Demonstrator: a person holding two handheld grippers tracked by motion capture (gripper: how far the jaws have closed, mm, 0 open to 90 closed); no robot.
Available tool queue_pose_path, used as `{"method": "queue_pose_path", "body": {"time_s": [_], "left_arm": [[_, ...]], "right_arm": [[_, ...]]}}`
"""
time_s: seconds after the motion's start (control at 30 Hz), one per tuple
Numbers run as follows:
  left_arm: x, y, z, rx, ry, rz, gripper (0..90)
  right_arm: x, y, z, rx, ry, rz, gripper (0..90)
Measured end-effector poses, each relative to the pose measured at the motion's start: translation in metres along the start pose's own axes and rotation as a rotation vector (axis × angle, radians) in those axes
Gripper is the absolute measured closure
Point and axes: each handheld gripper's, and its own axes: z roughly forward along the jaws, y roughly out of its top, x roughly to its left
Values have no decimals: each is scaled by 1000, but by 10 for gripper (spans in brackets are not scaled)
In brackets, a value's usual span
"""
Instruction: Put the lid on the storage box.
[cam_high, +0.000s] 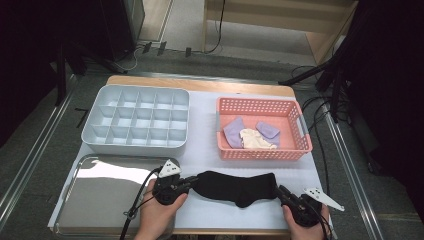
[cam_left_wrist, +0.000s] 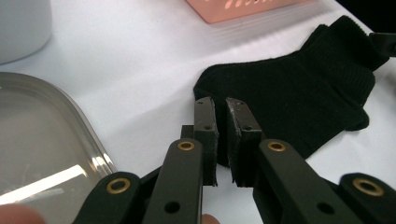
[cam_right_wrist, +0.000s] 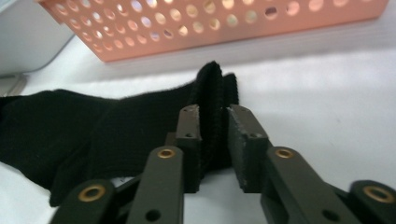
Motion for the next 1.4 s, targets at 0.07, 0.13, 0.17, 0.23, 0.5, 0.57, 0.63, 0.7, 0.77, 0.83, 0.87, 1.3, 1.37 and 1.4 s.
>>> {"method": "queue_pose_path", "body": {"time_s": [0.07,0.13,0.17,0.23,0.5,0.57,0.63,0.7,0.77,0.83,0.87,1.3,1.37,1.4], "left_arm": [[0,0,-2,-12,-4,-8,845],[1,1,-3,-17,-13,-7,845],[0,1,-3,-24,-10,-4,845],[0,1,-4,-28,-11,-4,846],[4,4,-8,-52,-17,-19,850],[5,4,-7,-57,-16,-26,851],[6,4,-6,-51,-17,-26,851],[8,4,-3,-43,-14,-39,850],[10,3,0,-26,-8,-41,834],[11,2,3,-9,-3,-56,768],[11,2,3,-2,-2,-59,734],[-1,0,3,12,6,-7,746],[-2,0,3,6,8,-8,768],[-2,0,3,6,2,-3,783]], "right_arm": [[1,1,0,-8,-5,-2,732],[4,1,3,16,-20,-16,779],[4,0,4,27,-29,-30,813],[6,0,5,34,-43,-42,866],[11,11,-6,-34,-29,-42,875],[10,14,-7,-41,-18,-30,874],[7,17,-5,-49,-16,-25,875],[4,19,-2,-46,-24,-20,874],[0,18,5,-20,-28,-5,872],[-4,14,13,15,-30,10,847],[-6,13,15,28,-26,19,820],[5,5,0,-24,-18,-15,727],[7,4,1,-24,-25,-23,702],[7,3,2,-27,-27,-37,703]]}}
